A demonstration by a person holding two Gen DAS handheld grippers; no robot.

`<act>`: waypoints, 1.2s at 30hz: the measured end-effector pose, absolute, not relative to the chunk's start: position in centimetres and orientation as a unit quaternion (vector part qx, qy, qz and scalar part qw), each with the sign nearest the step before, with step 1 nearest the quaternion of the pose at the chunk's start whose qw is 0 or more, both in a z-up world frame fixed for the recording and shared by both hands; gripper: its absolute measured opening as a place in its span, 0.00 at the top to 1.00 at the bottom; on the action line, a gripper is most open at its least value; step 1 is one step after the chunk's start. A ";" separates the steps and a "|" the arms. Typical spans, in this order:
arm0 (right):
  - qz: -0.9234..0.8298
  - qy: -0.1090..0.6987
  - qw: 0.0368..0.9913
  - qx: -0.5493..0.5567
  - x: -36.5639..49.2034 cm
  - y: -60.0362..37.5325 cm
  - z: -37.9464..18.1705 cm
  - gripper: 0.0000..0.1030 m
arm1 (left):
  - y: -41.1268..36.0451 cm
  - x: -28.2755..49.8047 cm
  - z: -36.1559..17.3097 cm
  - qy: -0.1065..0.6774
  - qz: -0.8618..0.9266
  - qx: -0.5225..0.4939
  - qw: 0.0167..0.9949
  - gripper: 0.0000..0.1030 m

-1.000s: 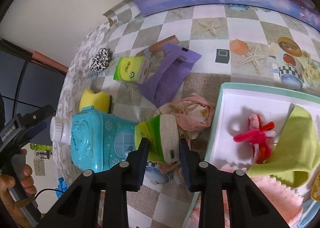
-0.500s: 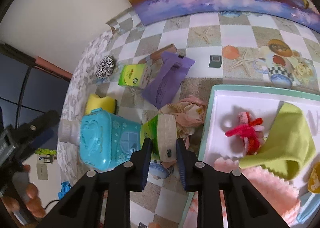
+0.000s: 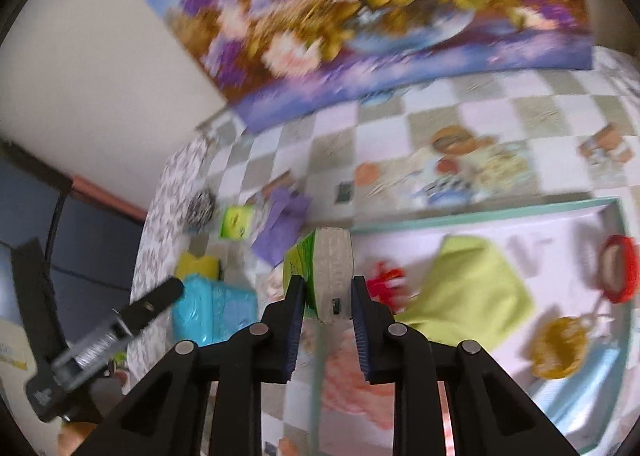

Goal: Organize soft objects
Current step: 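Lift the tissue pack with the right gripper while the left gripper grasps the pink floral cloth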

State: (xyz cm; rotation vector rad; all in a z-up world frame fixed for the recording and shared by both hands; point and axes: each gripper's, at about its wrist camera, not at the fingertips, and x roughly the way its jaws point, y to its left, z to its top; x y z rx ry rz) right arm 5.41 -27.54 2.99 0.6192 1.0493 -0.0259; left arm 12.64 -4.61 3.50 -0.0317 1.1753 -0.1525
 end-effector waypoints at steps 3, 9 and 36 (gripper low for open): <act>-0.033 0.480 0.826 0.293 4.6 -29.4 3.9 0.76 | -6.8 12.7 2.9 0.554 -0.090 0.011 0.828 0.14; -0.046 0.464 0.835 0.293 3.7 -31.6 5.0 0.76 | -10.1 13.1 0.1 0.575 -0.113 0.050 0.809 0.31; -0.051 0.477 0.826 0.295 3.9 -32.5 3.7 0.76 | -13.0 13.0 -5.9 0.610 -0.124 0.108 0.775 0.70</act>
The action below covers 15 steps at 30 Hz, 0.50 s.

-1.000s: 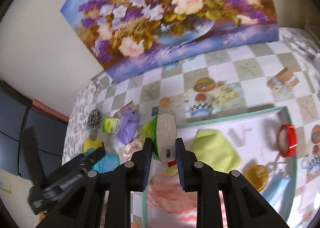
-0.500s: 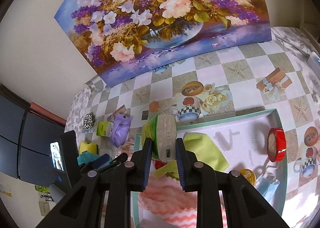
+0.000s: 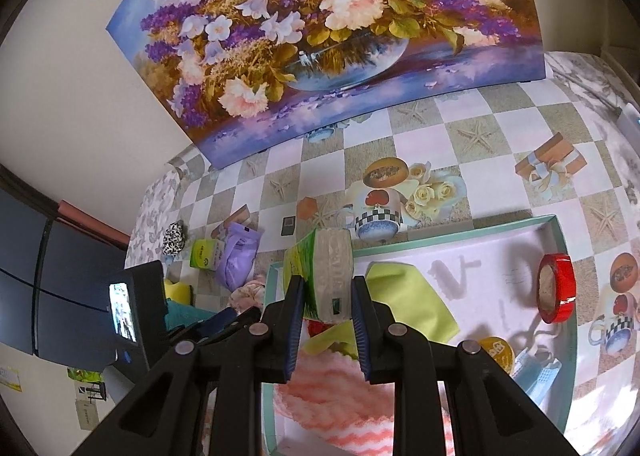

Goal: Organize soft objects
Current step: 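Lift the tissue pack with the right gripper while the left gripper grasps the pink floral cloth, then carry the tissue pack and pink floral cloth over the white tray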

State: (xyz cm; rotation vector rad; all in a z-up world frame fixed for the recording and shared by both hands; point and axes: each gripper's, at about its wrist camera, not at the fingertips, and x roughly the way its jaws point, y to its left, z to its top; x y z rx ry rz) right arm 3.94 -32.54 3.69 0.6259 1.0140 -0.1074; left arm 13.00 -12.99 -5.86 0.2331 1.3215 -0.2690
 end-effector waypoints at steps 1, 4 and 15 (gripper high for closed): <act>-0.051 0.478 0.826 0.295 3.9 -32.6 3.6 0.76 | -13.0 13.0 -6.1 0.612 -0.124 0.108 0.774 0.71; -0.053 0.479 0.825 0.295 3.8 -32.6 3.6 0.76 | -13.0 13.0 -6.6 0.612 -0.121 0.105 0.775 0.84; -0.065 0.464 0.832 0.297 2.1 -33.2 5.5 0.76 | -11.9 12.9 -4.1 0.587 -0.133 0.056 0.797 0.95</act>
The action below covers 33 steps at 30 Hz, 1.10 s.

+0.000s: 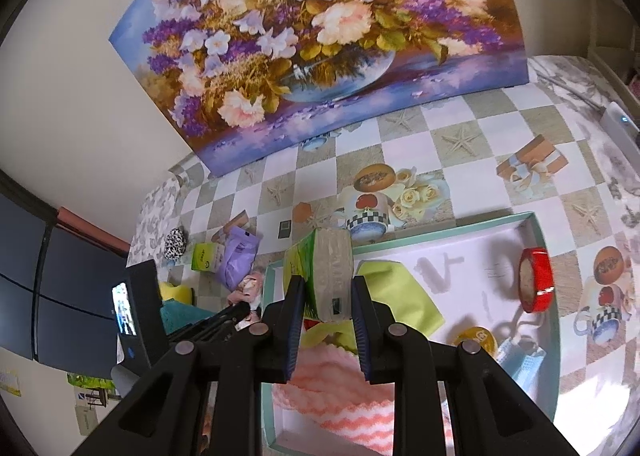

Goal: Organize soft objects
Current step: 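Carry the tissue pack and pink floral cloth over the white tray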

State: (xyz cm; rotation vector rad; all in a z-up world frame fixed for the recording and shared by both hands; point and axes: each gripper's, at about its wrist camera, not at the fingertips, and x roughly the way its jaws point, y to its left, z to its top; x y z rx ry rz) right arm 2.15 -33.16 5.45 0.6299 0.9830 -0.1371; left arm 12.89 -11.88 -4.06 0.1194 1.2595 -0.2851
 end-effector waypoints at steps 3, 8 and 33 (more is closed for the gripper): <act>-0.068 0.455 0.837 0.296 1.5 -33.4 6.4 0.76 | -11.6 12.4 -2.4 0.571 -0.139 0.051 0.807 0.95; -0.080 0.442 0.844 0.291 0.0 -33.8 8.0 0.76 | -12.0 11.4 1.0 0.544 -0.162 0.039 0.822 0.95; -0.166 0.428 0.842 0.282 -7.3 -37.7 9.0 0.76 | -20.0 3.0 6.8 0.512 -0.307 0.045 0.801 0.95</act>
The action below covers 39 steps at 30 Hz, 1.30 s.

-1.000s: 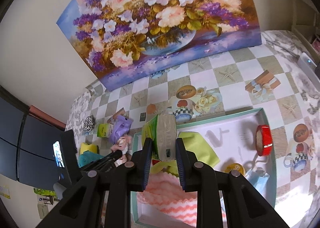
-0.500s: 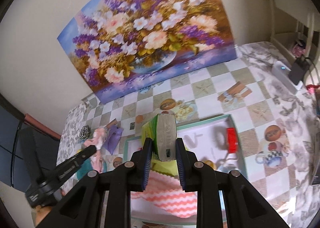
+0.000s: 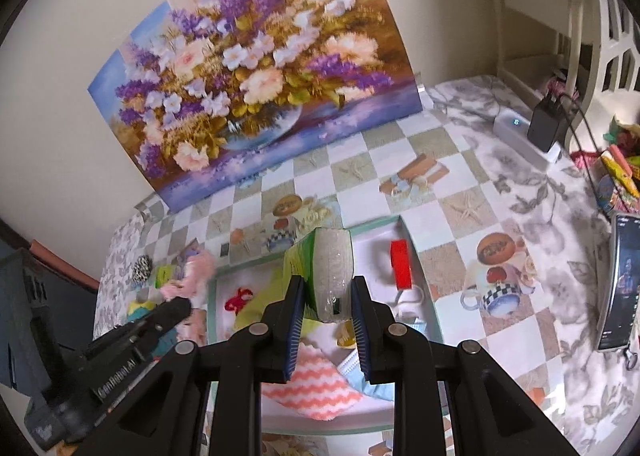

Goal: Organize soft objects
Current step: 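Carry the tissue pack and pink floral cloth over the white tray, then open the right gripper over the tray while the left gripper releases the pink cloth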

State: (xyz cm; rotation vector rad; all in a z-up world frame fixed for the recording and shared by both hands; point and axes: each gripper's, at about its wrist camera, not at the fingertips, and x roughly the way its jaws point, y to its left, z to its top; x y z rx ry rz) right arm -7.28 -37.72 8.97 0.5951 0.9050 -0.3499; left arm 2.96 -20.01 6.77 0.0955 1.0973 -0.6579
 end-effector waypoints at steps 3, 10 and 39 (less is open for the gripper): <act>-0.161 0.447 0.829 0.295 -6.8 -38.2 6.9 0.76 | -21.5 2.4 5.8 0.524 -0.316 0.057 0.789 0.95; -0.169 0.481 0.800 0.317 -6.8 -39.5 3.4 0.76 | -22.9 2.4 3.1 0.555 -0.308 0.068 0.770 0.95; -0.182 0.493 0.800 0.290 -6.0 -39.2 3.8 0.52 | -20.4 5.1 2.5 0.582 -0.225 0.047 0.780 0.33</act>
